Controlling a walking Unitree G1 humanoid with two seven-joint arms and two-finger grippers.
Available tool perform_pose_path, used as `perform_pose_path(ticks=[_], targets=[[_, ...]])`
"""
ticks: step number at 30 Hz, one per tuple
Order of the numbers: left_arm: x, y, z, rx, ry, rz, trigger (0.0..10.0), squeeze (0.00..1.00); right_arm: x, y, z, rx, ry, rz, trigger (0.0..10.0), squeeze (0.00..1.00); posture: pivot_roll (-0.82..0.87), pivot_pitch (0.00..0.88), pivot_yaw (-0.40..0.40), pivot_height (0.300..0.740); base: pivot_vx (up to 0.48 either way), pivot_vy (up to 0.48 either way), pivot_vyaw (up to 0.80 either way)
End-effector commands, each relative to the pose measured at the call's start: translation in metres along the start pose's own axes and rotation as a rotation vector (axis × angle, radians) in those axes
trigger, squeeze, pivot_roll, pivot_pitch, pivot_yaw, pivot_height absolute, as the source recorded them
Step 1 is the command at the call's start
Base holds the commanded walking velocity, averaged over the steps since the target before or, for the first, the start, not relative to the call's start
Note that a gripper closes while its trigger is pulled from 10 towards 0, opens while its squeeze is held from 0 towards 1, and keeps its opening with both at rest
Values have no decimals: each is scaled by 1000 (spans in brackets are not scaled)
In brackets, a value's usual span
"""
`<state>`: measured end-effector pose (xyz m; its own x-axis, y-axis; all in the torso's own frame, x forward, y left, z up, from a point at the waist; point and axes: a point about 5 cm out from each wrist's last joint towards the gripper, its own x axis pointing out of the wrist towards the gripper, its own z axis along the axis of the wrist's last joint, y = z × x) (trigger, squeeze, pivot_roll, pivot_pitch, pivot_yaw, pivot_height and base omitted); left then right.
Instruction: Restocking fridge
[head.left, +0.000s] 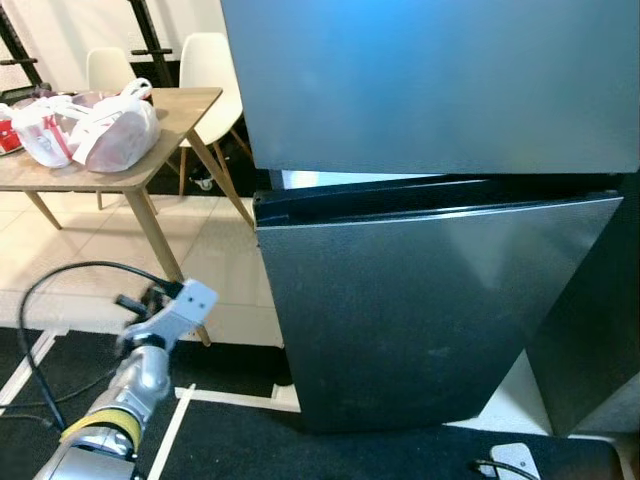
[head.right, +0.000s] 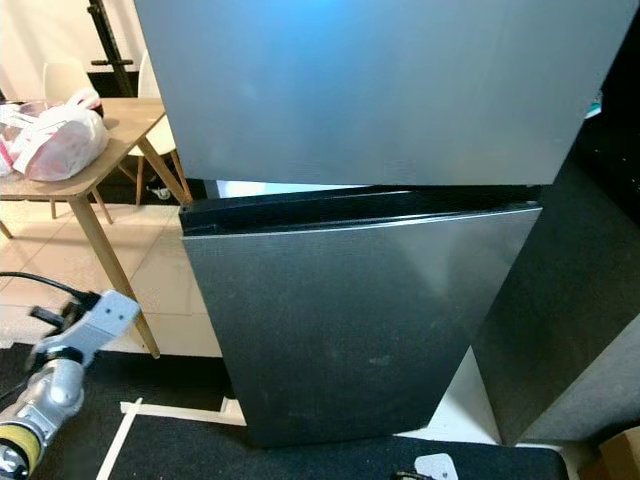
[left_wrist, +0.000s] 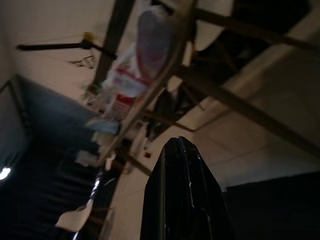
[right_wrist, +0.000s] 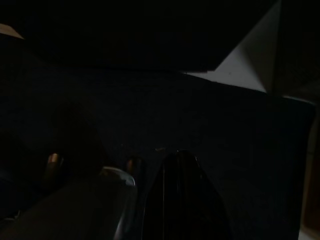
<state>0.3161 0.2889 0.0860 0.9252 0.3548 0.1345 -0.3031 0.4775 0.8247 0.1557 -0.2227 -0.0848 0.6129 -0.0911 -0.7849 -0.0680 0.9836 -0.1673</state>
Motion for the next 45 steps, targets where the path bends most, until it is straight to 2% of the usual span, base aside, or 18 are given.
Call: perform_pose_path(ticks=[1,2,4,6,8,10,11,13,20,22,24,25,30,35,37,41,43,45], targets=[[-13,-13,-13,-51,93,-40,10000,0,-1,6,-2,-6,-3,19,10000,0,-73,65,49,726,0,0,0],[-13,-13,-13,-51,93,-40,10000,0,-1,6,-2,-6,-3,19,10000,0,-73,65,49,726,0,0,0],[-28,-37,-14,-174,161,-180,10000,0,-1,7,-2,-13,-6,27,10000,0,-74,65,52,726,0,0,0],[-53,-74,-5,-278,163,-470,10000,0,-1,7,-3,-15,-4,28,10000,0,-75,63,52,726,0,0,0],[-53,-74,-5,-278,163,-470,10000,0,-1,7,-3,-15,-4,28,10000,0,-75,63,52,726,0,0,0],[-79,-104,7,-331,118,-747,10000,0,-1,6,-3,-15,-3,27,10000,0,-76,62,52,726,0,0,0],[-79,-104,7,-331,118,-747,10000,0,-1,6,-3,-15,-3,27,10000,0,-76,62,52,726,0,0,0],[-95,-121,22,-341,31,-907,10000,0,-1,4,-2,-20,-3,24,10000,0,-78,59,47,726,0,0,0],[-82,-125,70,-372,-162,-918,10000,0,0,1,3,-20,-15,17,10000,0,-80,59,43,726,0,0,0],[-54,-113,105,-337,-263,-834,10000,0,1,-1,7,-9,-31,4,10000,0,-91,63,53,726,0,0,0],[-45,-107,115,-328,-288,-801,10000,0,1,-2,8,-2,-36,-1,10000,0,-91,63,53,726,0,0,0],[-25,-92,124,-308,-298,-721,10000,0,1,-3,10,7,-44,-10,10000,0,-98,67,61,726,0,0,0],[-5,-73,125,-295,-282,-635,10000,0,1,-4,10,12,-50,-13,10000,0,-99,68,62,726,0,0,0],[15,-51,115,-265,-229,-556,10000,0,0,-5,9,13,-49,-15,10000,0,-101,73,57,726,0,0,0],[41,-11,92,-219,-124,-414,10000,0,1,-5,11,8,-54,-11,10000,0,-103,80,47,726,0,0,0],[52,10,81,-208,-66,-338,10000,0,1,-6,12,5,-56,-8,10000,0,-102,85,43,726,0,0,0],[63,39,67,-204,-5,-228,10000,0,1,-8,13,1,-56,-9,10000,0,-100,88,40,726,0,0,0],[66,48,64,-204,3,-206,10000,0,1,-8,12,-2,-54,-9,10000,0,-101,89,41,726,0,0,0]])
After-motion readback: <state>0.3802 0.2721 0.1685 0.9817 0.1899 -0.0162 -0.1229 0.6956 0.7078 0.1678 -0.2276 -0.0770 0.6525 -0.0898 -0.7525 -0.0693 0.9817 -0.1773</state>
